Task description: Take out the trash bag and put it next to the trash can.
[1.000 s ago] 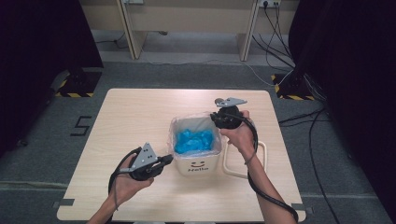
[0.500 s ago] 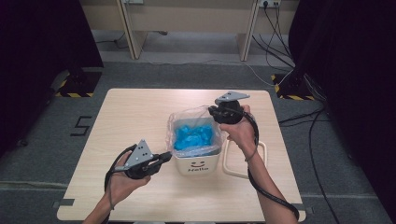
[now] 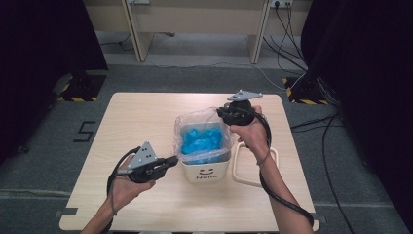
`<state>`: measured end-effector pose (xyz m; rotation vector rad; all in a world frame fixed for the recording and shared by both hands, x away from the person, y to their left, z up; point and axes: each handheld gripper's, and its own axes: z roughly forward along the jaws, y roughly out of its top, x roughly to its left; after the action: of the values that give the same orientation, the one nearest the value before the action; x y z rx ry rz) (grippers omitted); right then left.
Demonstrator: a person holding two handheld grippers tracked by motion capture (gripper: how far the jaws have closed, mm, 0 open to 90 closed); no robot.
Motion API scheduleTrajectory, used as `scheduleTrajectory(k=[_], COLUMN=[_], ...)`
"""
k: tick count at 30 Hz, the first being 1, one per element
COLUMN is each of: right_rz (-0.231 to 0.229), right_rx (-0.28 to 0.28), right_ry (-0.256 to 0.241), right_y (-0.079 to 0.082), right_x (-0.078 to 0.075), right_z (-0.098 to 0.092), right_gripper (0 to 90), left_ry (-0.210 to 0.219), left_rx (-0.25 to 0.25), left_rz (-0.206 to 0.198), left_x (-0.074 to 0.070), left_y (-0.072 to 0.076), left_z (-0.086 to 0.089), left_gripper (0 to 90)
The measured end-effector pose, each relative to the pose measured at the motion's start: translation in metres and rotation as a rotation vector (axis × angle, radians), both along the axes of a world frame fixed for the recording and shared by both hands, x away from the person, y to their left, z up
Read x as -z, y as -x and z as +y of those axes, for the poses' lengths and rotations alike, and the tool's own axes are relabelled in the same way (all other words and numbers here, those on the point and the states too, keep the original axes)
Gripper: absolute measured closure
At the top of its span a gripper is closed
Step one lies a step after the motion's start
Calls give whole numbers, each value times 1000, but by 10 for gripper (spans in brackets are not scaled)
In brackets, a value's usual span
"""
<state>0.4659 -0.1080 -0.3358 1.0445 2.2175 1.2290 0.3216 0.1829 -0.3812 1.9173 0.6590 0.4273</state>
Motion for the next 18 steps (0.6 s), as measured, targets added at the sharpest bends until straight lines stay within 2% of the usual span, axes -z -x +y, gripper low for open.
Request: scheduleTrajectory(k=[7, 18], right_rz=[-8, -12], right_rx=[-13, -39], right_ry=[-8, -43], right_y=[-1, 0], right_x=[-13, -34], right_z=[2, 9], right_gripper=[839, 835], left_ry=[4, 38], left_rx=[8, 16], left_rz=[-8, 2], left_x=[-11, -24], left_y=[0, -1], left_z=[3, 13], left_gripper=[893, 893])
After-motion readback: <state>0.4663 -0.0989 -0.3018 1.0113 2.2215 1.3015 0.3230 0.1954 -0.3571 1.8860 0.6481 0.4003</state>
